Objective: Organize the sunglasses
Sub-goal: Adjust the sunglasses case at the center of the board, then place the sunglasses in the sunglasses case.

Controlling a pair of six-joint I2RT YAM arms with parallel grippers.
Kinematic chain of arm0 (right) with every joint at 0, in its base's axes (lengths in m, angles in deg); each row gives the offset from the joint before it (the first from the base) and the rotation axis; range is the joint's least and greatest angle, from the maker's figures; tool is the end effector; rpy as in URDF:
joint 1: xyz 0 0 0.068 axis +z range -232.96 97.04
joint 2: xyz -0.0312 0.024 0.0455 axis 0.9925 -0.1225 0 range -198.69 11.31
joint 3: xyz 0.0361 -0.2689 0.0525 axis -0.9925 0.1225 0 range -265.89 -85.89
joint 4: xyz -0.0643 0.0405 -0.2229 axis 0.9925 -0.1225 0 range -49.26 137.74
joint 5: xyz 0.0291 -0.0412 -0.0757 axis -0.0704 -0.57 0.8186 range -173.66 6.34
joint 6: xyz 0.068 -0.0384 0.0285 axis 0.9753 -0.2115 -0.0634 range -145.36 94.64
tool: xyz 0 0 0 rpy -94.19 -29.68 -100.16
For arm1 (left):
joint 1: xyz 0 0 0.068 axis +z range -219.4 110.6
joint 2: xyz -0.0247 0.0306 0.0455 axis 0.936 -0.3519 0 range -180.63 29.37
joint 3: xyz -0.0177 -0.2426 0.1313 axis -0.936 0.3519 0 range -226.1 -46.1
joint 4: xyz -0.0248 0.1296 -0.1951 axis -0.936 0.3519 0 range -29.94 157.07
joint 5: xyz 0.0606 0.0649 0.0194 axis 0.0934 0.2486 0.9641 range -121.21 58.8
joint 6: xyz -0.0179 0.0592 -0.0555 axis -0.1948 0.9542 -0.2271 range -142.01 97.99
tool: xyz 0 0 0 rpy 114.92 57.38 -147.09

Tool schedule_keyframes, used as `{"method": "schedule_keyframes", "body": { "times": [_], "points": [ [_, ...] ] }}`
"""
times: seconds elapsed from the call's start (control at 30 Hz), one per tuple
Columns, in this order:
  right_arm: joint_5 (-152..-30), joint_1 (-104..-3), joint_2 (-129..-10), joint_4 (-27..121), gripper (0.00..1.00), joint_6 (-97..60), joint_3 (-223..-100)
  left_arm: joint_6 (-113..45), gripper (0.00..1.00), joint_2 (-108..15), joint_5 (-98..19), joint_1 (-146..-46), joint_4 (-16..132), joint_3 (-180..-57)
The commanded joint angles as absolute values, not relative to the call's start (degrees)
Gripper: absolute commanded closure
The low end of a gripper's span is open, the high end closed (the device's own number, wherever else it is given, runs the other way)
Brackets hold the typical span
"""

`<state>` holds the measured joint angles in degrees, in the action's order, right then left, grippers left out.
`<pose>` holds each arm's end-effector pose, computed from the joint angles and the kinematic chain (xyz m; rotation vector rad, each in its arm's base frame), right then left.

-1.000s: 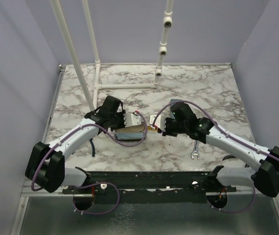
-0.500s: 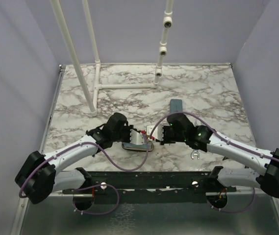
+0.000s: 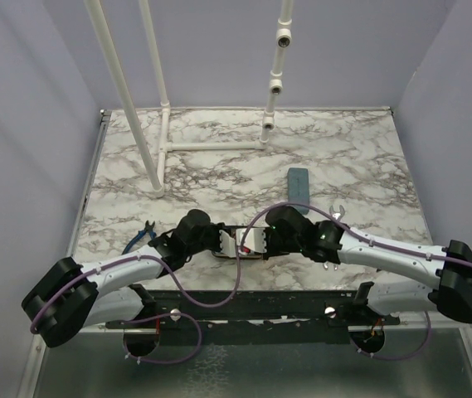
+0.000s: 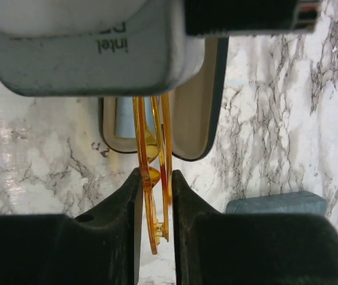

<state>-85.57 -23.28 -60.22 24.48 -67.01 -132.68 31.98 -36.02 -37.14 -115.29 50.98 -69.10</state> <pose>0.1270 0.2219 0.2221 -1.8787 1.5197 0.1853 0.1557 -0.1714 0.1747 1.6825 1.3363 -0.0292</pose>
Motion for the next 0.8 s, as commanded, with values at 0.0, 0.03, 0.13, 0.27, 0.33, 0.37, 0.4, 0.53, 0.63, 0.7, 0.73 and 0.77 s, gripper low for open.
{"method": "schedule_keyframes", "body": {
  "times": [0.0, 0.03, 0.13, 0.27, 0.33, 0.37, 0.4, 0.53, 0.63, 0.7, 0.73, 0.77],
  "points": [
    [-82.65, -20.04, -57.77, 23.42, 0.83, -64.36, -128.94, 31.53, 1.00, -34.17, -37.94, -116.68, 40.94, -67.61],
    [-81.72, -20.03, -56.46, 23.63, 0.83, -64.31, -127.76, 31.91, 1.00, -33.53, -38.48, -116.68, 40.91, -67.22],
    [-79.47, -19.88, -54.49, 25.57, 0.82, -64.77, -126.32, 32.70, 1.00, -32.48, -40.43, -116.62, 40.86, -66.19],
    [-76.99, -18.60, -55.54, 30.57, 0.82, -66.21, -123.95, 31.30, 1.00, -32.93, -41.37, -116.68, 40.37, -66.19],
    [-77.34, -18.42, -56.19, 32.55, 0.82, -65.60, -123.22, 32.17, 1.00, -32.25, -42.12, -116.68, 40.29, -65.61],
    [-78.07, -18.29, -56.33, 33.58, 0.82, -65.09, -123.42, 32.58, 1.00, -32.19, -42.62, -116.67, 40.29, -65.35],
    [-78.75, -18.20, -56.36, 34.66, 0.82, -64.49, -123.83, 32.95, 1.00, -32.18, -43.11, -116.66, 40.29, -65.13],
    [-79.13, -17.57, -56.53, 38.38, 0.82, -64.14, -124.60, 34.31, 1.00, -33.38, -44.37, -116.72, 40.26, -64.73],
    [-79.36, -16.55, -58.46, 39.14, 0.82, -63.62, -124.64, 33.60, 1.00, -33.99, -44.63, -116.77, 40.29, -64.77],
    [-79.09, -15.00, -60.01, 40.33, 0.82, -62.99, -124.54, 33.37, 1.00, -33.65, -44.86, -116.77, 40.29, -64.53],
    [-78.50, -14.23, -60.65, 41.26, 0.82, -62.64, -124.42, 33.36, 1.00, -33.53, -44.83, -116.77, 40.29, -64.41],
    [-77.87, -13.50, -61.21, 42.76, 0.82, -62.37, -124.27, 33.38, 1.00, -33.44, -44.78, -116.76, 40.29, -64.32]
  ]
}}
